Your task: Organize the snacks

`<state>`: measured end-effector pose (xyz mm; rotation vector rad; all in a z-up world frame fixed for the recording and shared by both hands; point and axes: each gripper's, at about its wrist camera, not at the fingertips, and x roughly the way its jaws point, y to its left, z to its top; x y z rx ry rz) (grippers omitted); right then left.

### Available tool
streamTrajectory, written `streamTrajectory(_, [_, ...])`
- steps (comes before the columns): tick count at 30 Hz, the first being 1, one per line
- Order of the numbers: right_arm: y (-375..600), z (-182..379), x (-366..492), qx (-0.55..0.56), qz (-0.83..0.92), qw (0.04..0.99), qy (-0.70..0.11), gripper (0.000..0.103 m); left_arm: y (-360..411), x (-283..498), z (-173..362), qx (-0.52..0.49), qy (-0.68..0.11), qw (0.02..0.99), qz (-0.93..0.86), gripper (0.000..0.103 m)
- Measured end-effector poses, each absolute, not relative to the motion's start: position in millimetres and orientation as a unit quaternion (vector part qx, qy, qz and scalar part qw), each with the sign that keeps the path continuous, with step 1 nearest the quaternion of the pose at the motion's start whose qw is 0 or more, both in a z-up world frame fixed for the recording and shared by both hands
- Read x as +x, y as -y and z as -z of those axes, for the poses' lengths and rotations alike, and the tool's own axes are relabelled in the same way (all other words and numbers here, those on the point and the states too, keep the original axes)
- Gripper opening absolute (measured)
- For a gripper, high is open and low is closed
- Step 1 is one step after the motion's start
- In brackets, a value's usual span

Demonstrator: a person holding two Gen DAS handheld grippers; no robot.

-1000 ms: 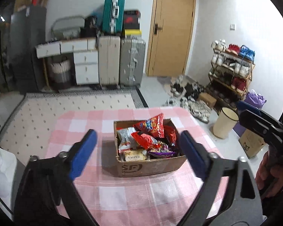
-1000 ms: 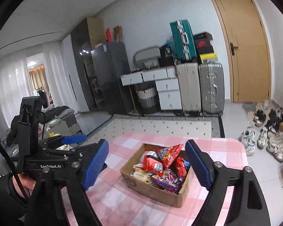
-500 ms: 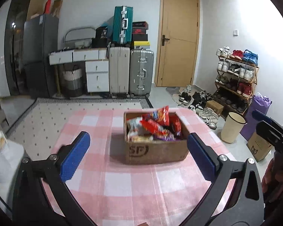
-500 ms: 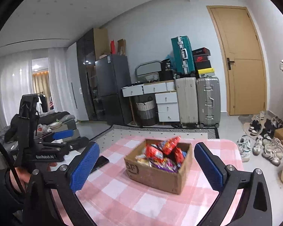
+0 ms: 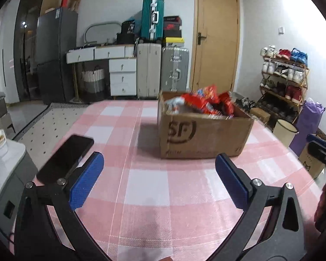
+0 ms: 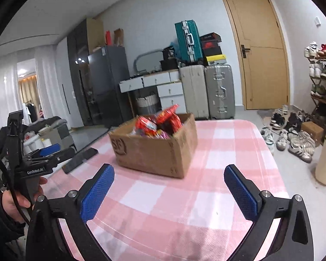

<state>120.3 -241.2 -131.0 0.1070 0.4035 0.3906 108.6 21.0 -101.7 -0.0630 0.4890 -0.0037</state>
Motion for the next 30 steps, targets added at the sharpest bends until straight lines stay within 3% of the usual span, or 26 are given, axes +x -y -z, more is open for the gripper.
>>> streamTrajectory(8, [244.7,152.3,128.3,0.039,-0.174,0.963,-0.203,0.103,-19.6,122.8,134.5,-0.002,-0.241,0.970,-0.012,0.102])
streamTrajectory(30, [248.4,147.4,116.2,0.044,-0.165,0.970,-0.173,0.103,-22.0,118.3,131.5,0.000,-0.215,0.976,-0.020,0.102])
